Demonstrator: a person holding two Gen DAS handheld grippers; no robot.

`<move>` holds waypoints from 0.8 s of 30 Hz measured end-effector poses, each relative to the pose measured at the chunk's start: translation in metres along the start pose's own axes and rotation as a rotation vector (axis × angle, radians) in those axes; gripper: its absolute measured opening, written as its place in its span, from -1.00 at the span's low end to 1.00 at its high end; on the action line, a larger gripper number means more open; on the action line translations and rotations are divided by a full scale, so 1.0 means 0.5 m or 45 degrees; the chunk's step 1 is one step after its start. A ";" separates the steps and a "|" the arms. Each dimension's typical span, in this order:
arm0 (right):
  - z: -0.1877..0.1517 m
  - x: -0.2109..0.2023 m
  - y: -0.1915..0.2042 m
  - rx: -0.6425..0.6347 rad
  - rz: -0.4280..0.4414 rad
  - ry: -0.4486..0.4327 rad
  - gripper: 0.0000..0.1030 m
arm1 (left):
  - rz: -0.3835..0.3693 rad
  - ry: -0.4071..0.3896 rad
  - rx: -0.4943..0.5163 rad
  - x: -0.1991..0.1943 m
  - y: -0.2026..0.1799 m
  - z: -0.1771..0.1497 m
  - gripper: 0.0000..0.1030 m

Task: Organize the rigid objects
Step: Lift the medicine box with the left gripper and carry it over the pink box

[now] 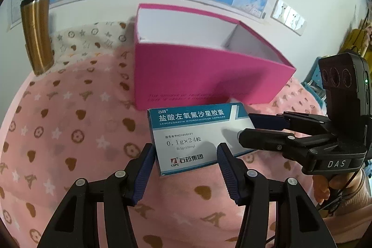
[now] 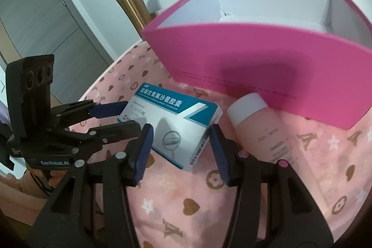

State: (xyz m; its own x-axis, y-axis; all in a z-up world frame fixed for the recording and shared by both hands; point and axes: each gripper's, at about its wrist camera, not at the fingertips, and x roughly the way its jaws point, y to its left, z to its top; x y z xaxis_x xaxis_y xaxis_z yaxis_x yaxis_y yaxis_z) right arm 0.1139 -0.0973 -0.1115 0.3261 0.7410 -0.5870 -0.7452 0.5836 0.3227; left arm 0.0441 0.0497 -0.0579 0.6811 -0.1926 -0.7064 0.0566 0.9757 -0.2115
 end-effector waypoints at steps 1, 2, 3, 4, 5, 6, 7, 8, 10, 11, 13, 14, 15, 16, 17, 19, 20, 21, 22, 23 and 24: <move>0.002 -0.007 0.000 -0.003 -0.006 -0.011 0.03 | -0.002 -0.010 0.007 -0.004 -0.005 0.004 0.08; 0.003 -0.015 0.000 -0.007 -0.010 -0.019 0.03 | -0.004 -0.018 0.015 -0.006 -0.010 0.007 0.08; 0.005 -0.021 0.000 -0.011 -0.014 -0.027 0.03 | -0.006 -0.022 0.020 -0.008 -0.012 0.009 0.08; 0.006 -0.028 0.000 -0.013 -0.016 -0.035 0.03 | -0.009 -0.027 0.026 -0.009 -0.016 0.012 0.08; 0.008 -0.035 -0.001 -0.018 -0.021 -0.045 0.03 | -0.011 -0.031 0.032 -0.011 -0.019 0.014 0.08; 0.009 -0.041 -0.001 -0.020 -0.025 -0.052 0.03 | -0.013 -0.036 0.038 -0.012 -0.022 0.018 0.08; 0.010 -0.047 -0.002 -0.021 -0.027 -0.059 0.03 | -0.014 -0.040 0.041 -0.013 -0.025 0.020 0.08; 0.012 -0.053 -0.002 -0.023 -0.030 -0.067 0.03 | -0.018 -0.044 0.046 -0.014 -0.028 0.022 0.08; 0.014 -0.062 -0.005 -0.028 -0.040 -0.080 0.03 | -0.025 -0.052 0.048 -0.017 -0.032 0.028 0.08; 0.016 -0.065 -0.004 -0.031 -0.042 -0.085 0.03 | -0.029 -0.057 0.051 -0.019 -0.035 0.031 0.08; 0.020 -0.072 -0.004 -0.039 -0.048 -0.096 0.03 | -0.030 -0.069 0.059 -0.023 -0.038 0.037 0.08; 0.022 -0.075 -0.004 -0.041 -0.049 -0.101 0.03 | -0.033 -0.075 0.062 -0.025 -0.040 0.042 0.08; 0.025 -0.079 -0.004 -0.045 -0.050 -0.108 0.03 | -0.034 -0.079 0.064 -0.027 -0.042 0.044 0.08; 0.027 -0.082 -0.003 -0.049 -0.054 -0.113 0.03 | -0.034 -0.086 0.066 -0.029 -0.044 0.048 0.08; 0.030 -0.086 -0.003 -0.052 -0.056 -0.120 0.03 | -0.035 -0.092 0.068 -0.031 -0.045 0.052 0.08; 0.034 -0.093 -0.002 -0.059 -0.062 -0.131 0.03 | -0.034 -0.107 0.077 -0.036 -0.048 0.061 0.08; 0.037 -0.095 -0.001 -0.063 -0.065 -0.136 0.03 | -0.033 -0.112 0.080 -0.038 -0.049 0.062 0.08; 0.043 -0.096 -0.001 -0.066 -0.064 -0.140 0.03 | -0.034 -0.121 0.083 -0.041 -0.050 0.068 0.08; 0.046 -0.097 -0.001 -0.068 -0.064 -0.146 0.03 | -0.035 -0.126 0.086 -0.042 -0.051 0.071 0.08; 0.050 -0.101 -0.001 -0.071 -0.065 -0.154 0.03 | -0.033 -0.133 0.090 -0.043 -0.052 0.075 0.08; 0.052 -0.102 -0.001 -0.074 -0.066 -0.158 0.03 | -0.033 -0.138 0.092 -0.044 -0.052 0.078 0.08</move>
State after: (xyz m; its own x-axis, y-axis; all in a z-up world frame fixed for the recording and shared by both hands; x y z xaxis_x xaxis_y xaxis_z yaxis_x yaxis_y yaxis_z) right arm 0.1127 -0.1268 -0.0621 0.4316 0.7480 -0.5042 -0.7569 0.6044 0.2487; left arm 0.0561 0.0325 -0.0104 0.7535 -0.2092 -0.6233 0.1249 0.9763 -0.1767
